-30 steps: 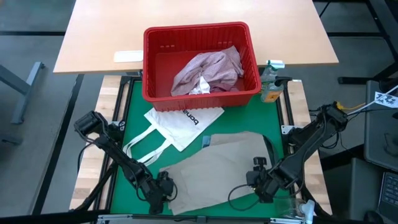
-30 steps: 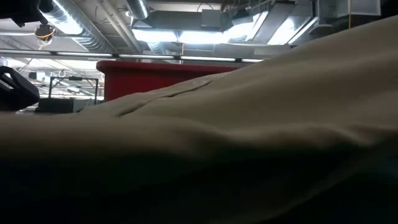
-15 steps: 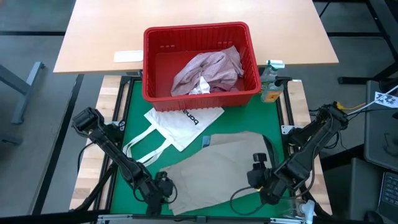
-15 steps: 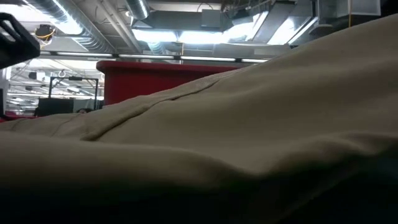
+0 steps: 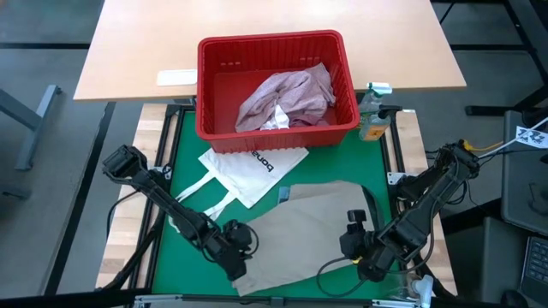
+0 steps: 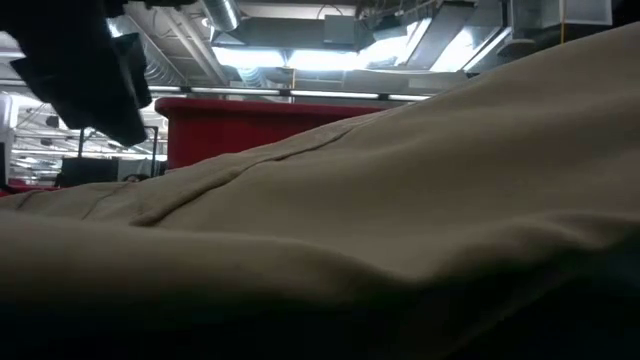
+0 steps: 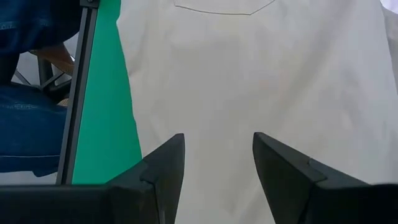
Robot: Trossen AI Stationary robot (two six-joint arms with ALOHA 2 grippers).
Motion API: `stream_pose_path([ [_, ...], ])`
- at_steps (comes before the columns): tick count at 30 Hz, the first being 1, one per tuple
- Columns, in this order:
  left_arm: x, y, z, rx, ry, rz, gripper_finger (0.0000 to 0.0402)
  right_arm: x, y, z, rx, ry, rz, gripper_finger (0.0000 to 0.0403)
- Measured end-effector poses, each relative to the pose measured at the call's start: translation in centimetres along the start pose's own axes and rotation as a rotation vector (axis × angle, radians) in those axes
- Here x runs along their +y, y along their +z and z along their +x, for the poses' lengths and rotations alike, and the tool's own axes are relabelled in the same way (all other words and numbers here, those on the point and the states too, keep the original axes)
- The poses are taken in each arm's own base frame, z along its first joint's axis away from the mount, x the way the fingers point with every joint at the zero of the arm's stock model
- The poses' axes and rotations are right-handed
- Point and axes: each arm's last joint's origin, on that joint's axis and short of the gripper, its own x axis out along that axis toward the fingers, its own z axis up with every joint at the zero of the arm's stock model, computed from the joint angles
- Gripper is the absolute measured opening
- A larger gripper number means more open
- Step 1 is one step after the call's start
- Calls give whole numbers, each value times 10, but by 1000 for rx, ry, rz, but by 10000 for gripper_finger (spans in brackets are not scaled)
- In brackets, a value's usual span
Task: Fold laundry
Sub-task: Fold the gray shorts
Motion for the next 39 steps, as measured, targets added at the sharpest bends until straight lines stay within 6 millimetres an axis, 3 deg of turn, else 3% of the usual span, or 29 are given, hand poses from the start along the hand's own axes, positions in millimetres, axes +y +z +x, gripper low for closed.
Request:
stream_pose_path([
  [8,-5,-9,-3,18,-1,20,119,0,0,0,-1,1,6,191],
  [17,26,-16,-6,33,325,-223,119,0,0,0,-2,1,5,191],
  [30,31,-16,-6,105,350,-153,120,0,0,0,-2,1,4,191],
  [39,32,-15,-6,109,349,-83,180,0,0,0,-1,2,4,191],
])
